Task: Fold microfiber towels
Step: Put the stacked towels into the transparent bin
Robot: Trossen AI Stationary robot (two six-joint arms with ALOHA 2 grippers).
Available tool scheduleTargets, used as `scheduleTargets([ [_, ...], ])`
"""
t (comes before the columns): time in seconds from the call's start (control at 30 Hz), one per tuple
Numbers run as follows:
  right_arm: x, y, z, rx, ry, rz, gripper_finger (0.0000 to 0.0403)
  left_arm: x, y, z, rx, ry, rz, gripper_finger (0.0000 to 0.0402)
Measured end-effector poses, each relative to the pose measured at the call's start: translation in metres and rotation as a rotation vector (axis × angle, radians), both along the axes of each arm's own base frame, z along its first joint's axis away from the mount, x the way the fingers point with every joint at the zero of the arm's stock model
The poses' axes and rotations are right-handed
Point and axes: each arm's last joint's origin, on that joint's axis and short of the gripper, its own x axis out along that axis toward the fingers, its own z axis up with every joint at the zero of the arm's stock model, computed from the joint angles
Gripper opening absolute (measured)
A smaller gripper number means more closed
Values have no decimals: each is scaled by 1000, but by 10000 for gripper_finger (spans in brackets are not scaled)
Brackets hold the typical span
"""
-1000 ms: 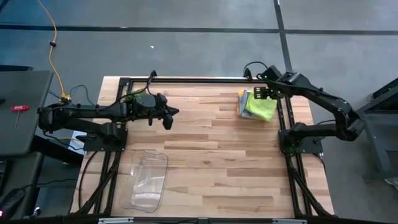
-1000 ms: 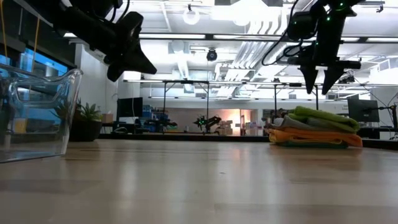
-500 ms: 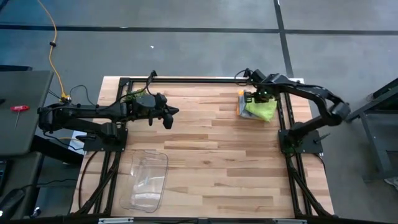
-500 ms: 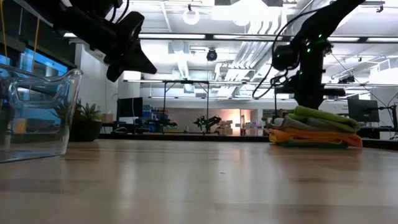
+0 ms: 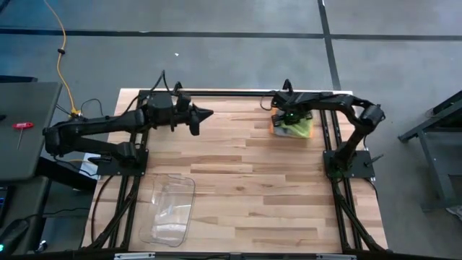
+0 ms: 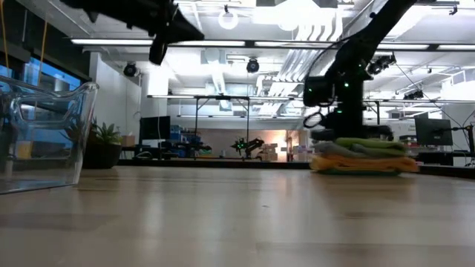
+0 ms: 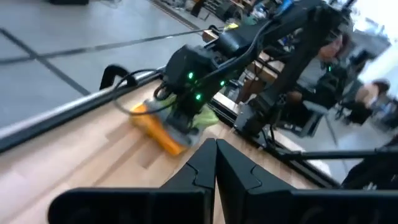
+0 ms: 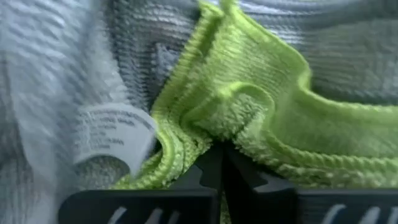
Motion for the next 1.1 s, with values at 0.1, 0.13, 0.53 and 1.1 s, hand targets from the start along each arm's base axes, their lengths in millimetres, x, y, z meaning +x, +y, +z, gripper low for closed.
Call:
scheduleTargets([
  [0.1, 18, 14, -1, -35, -57, 34, 1, 0, 0, 17, 69, 38, -13, 0],
  [0.13, 24, 20, -1, -45, -80, 40, 1, 0, 0, 23, 91, 46, -17, 0],
  [0.53, 102, 150, -6, 121, -501, 90, 0, -4, -1, 58, 179, 99, -36, 0],
  [1.1, 103, 174, 49, -60, -753, 137, 0, -7, -35, 26, -4, 419, -101, 0],
])
